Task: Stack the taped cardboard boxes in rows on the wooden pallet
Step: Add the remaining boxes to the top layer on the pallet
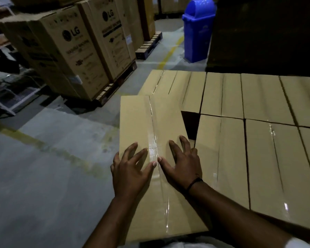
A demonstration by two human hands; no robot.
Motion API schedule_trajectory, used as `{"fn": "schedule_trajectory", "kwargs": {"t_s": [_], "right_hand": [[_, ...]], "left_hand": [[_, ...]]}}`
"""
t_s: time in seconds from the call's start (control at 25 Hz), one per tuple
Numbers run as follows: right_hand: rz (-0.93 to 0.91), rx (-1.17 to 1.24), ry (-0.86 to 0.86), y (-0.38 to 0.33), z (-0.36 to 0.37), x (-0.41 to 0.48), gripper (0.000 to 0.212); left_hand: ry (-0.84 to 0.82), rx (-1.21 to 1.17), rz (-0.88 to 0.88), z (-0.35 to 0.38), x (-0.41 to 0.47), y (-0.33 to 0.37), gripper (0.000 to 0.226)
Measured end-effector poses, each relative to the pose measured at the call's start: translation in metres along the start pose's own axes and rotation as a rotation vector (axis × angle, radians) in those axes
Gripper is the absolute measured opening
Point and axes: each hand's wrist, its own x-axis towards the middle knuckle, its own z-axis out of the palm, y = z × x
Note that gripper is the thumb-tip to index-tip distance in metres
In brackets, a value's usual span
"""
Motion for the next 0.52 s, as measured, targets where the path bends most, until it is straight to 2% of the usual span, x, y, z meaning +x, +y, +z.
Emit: {"fn": "schedule_trajectory", "kwargs": {"t_s": [0.28,0.52], "right_hand": [[0.286,-0.041,-0.019,0.005,0.080,0.019,0.081],[0.412,-0.100,0.009,0.023,0.120,0.025,0.080]], "left_hand": [[-0.267,-0.028,0.193,0.049,0.065,-0.063,0.052],[-0.413,-0.137,0.354,0.110,0.095,-0.101,0.042]]}}
